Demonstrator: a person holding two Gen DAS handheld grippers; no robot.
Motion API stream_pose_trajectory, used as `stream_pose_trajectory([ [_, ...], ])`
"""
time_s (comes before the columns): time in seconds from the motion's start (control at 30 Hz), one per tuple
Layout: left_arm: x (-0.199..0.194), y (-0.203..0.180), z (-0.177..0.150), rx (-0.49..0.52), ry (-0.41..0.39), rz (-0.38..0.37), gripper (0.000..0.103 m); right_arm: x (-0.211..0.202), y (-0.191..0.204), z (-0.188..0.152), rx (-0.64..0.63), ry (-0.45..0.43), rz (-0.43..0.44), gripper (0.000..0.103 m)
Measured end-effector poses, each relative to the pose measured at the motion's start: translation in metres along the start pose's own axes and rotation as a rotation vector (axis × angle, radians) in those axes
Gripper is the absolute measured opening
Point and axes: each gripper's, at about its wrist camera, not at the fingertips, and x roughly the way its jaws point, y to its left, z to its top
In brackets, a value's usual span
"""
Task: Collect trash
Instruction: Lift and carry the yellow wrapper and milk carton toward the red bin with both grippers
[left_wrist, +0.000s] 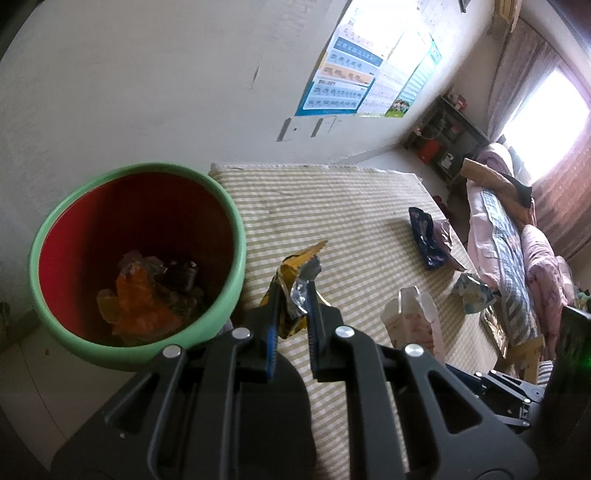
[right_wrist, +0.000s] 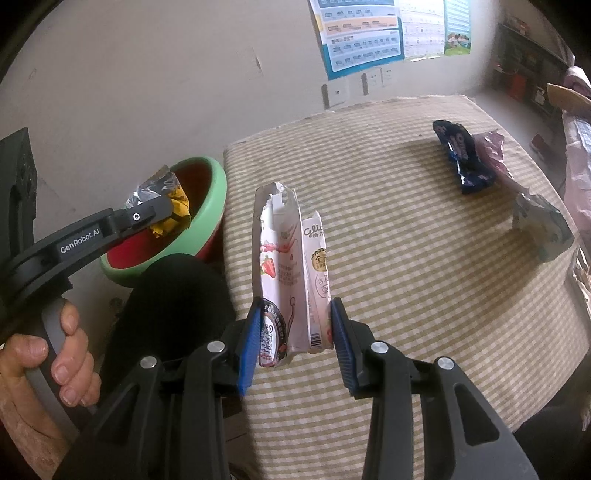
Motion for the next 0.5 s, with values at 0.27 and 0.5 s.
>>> stream_pose_trajectory([
  [0.27,-0.004,0.019,0.004,-0.045,-0.016,0.022,0.013,0.004,0.008,0.002,-0.017,0.007,0.004,0.036],
  [0.5,-0.005,0.028,0.005,-0.065,-0.018,0.031,0.013,0.009,0.019,0.009,-0.044,0.011,0.013,0.036],
])
